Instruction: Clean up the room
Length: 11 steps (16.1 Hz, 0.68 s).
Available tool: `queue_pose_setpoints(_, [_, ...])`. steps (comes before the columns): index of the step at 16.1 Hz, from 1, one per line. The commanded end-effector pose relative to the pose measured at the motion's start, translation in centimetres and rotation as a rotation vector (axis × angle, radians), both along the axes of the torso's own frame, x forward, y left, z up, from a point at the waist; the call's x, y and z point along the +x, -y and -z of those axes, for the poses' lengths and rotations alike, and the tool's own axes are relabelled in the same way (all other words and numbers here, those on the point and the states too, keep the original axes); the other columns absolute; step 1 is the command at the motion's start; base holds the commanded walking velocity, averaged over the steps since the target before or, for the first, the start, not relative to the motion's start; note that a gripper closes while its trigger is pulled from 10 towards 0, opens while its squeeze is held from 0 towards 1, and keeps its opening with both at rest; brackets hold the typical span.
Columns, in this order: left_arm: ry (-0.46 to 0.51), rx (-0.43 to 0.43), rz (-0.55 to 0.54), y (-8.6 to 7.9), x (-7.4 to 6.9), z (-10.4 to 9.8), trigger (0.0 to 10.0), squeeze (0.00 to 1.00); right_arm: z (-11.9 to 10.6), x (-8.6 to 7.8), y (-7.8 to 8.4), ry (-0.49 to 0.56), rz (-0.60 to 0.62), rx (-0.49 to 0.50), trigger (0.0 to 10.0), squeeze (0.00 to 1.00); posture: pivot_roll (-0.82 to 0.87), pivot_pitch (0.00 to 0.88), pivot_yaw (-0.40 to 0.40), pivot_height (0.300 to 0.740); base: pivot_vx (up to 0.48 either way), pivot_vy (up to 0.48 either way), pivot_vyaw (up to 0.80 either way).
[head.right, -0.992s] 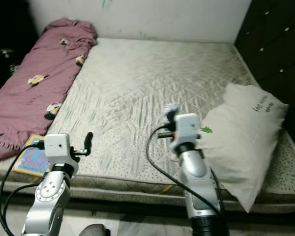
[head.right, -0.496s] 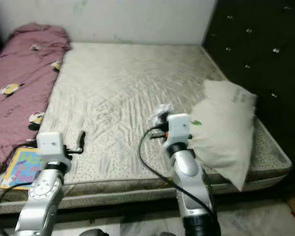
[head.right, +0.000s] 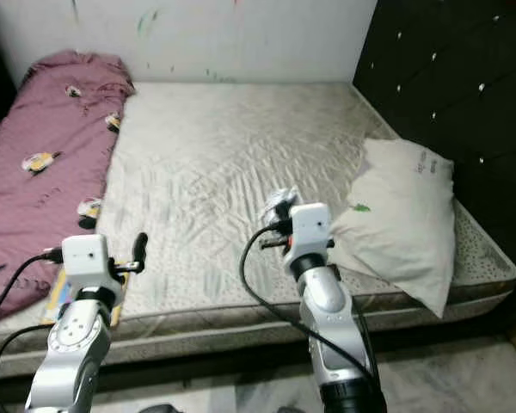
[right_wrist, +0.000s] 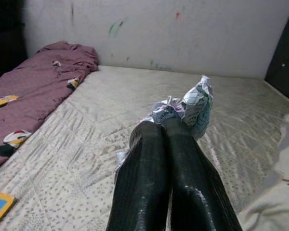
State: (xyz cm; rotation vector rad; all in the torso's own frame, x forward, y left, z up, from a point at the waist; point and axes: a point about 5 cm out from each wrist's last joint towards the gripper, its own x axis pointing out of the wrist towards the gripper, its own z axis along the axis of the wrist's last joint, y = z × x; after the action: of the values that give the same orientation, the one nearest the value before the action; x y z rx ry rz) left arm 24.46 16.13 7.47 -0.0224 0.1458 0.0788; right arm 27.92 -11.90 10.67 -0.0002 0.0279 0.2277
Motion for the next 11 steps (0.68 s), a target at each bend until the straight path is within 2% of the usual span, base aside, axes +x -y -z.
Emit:
queue_pose_setpoints(1, [0.02,-0.015,0.031,0.94,0.18,-0.41,10.0,0.0,0.19,-0.02,1.0,-0.012,0.033,-0.02,10.0,0.0,-0.01,0.0,-0.017,0.74,0.0,0.0,0.0])
queue_pose_setpoints(4, [0.038,-0.027,0.051,0.93,0.05,-0.7,10.0,0.0,0.21,0.02,0.9,-0.013,0.029,-0.022,10.0,0.0,-0.01,0.0,-0.019,0.74,0.0,0.0,0.0])
queue_pose_setpoints(11, [0.049,-0.043,0.061,0.89,0.1,-0.8,10.0,0.0,0.21,0.26,0.91,-0.011,0.028,-0.031,10.0,0.0,-0.01,0.0,-0.021,0.74,0.32,0.0,0.0])
